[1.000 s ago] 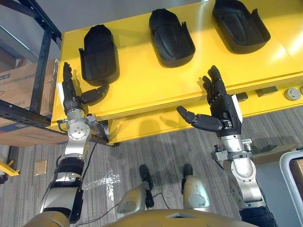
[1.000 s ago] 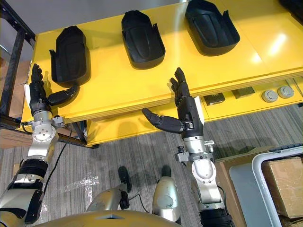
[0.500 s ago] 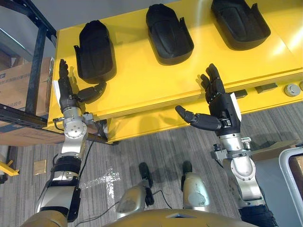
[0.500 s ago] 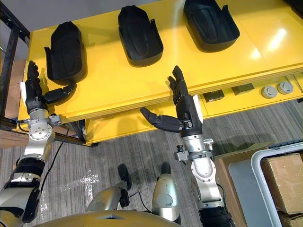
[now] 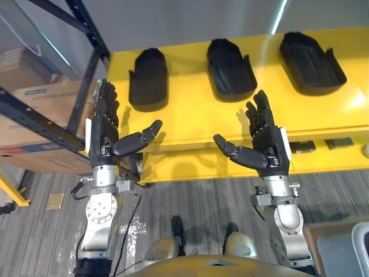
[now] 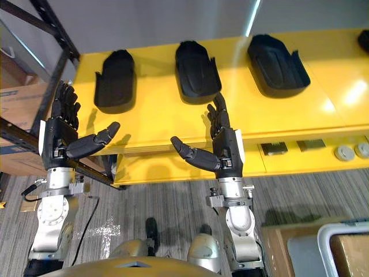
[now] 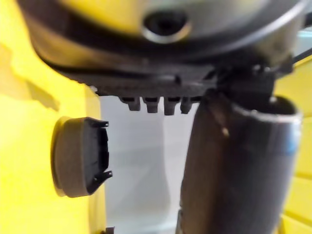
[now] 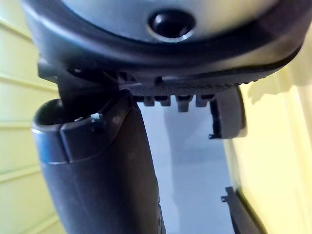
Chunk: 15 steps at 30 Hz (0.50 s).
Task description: Walk over and take three plastic housings, then place them on the shelf
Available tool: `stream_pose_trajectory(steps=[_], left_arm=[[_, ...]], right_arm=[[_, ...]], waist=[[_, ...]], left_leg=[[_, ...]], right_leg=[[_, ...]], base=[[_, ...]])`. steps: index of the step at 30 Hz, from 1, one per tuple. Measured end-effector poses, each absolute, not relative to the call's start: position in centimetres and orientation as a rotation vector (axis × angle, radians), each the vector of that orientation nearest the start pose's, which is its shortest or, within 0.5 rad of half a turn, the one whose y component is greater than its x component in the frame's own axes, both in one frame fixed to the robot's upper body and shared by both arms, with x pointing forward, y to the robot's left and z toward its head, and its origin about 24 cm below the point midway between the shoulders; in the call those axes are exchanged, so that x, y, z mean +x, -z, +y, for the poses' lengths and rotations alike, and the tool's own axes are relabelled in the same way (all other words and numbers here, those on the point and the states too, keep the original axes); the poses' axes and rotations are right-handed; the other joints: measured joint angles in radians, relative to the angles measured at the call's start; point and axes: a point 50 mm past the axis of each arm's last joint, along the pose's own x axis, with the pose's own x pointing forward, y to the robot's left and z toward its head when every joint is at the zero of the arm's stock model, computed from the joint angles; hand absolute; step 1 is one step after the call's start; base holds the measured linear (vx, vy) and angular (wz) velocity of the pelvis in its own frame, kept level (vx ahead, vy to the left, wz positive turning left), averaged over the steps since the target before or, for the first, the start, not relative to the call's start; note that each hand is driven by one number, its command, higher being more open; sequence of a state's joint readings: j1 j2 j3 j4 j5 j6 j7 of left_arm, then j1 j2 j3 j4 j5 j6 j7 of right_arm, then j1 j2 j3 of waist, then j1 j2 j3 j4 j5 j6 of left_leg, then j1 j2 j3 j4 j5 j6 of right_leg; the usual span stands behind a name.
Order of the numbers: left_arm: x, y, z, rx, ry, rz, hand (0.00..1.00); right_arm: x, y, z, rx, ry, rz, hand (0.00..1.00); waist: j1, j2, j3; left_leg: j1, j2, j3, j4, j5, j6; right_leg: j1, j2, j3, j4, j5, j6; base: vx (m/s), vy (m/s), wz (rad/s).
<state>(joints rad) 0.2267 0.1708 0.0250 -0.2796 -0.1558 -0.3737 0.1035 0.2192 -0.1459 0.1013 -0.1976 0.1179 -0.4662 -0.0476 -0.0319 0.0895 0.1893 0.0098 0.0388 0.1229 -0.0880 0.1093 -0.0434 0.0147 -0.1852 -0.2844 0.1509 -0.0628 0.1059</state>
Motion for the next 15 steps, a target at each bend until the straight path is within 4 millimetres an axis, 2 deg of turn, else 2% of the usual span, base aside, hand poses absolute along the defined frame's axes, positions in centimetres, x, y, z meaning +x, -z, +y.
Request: stream_pose_trajectory(steps=[5, 9, 11, 12, 13, 15], left_arm=[[18.4, -8.1, 19.7, 0.022, -0.167, -0.364, 1.0], [17.0, -6.4, 21.5, 0.049, -0.338, -0.287, 1.0], [15.7, -4.2, 23.1, 0.09, -0.505, -0.194, 1.0], [14.8, -2.4, 23.9, 0.113, -0.59, -0.117, 1.0], [14.1, -1.4, 24.3, 0.124, -0.633, -0.065, 1.0], [11.5, 3.0, 24.9, 0.127, -0.749, 0.153, 1.0]], right_arm=[[20.3, -7.0, -16.8, -0.125, 0.113, -0.401, 1.0], [19.7, -5.3, -20.6, -0.188, 0.382, -0.328, 1.0], [18.5, -3.9, -23.4, -0.057, 0.574, -0.262, 1.0], [17.2, -2.7, -25.0, 0.007, 0.703, -0.224, 1.0], [16.5, -2.0, -25.7, 0.026, 0.765, -0.199, 1.0], [13.3, 0.6, -27.6, 0.067, 0.967, -0.076, 1.0]], waist=[[0.013, -0.007, -0.058], [0.029, -0.015, -0.073], [0.028, -0.022, -0.085], [0.029, -0.025, -0.09], [0.029, -0.027, -0.093], [0.029, -0.034, -0.096]], left_leg=[[0.0, 0.0, -0.03, -0.001, -0.006, -0.002], [-0.002, -0.001, -0.038, -0.001, -0.008, -0.003], [-0.002, -0.004, -0.046, -0.001, -0.009, -0.001], [-0.002, -0.005, -0.052, -0.001, -0.009, 0.001], [-0.003, -0.006, -0.054, -0.001, -0.007, 0.004], [-0.002, -0.009, -0.054, -0.001, -0.01, 0.006]], right_leg=[[0.041, 0.006, -0.036, -0.039, 0.006, 0.007], [0.061, 0.014, -0.047, -0.073, 0.024, 0.011], [0.07, 0.014, -0.057, -0.082, 0.025, 0.013], [0.075, 0.014, -0.064, -0.084, 0.025, 0.013], [0.075, 0.014, -0.066, -0.084, 0.025, 0.013], [0.077, 0.012, -0.066, -0.086, 0.023, 0.01]], base=[[0.0, 0.0, 0.21], [0.0, -0.007, 0.07], [0.03, -0.007, 0.12], [0.03, -0.011, 0.12], [0.03, -0.011, 0.09], [0.04, -0.007, 0.01]])
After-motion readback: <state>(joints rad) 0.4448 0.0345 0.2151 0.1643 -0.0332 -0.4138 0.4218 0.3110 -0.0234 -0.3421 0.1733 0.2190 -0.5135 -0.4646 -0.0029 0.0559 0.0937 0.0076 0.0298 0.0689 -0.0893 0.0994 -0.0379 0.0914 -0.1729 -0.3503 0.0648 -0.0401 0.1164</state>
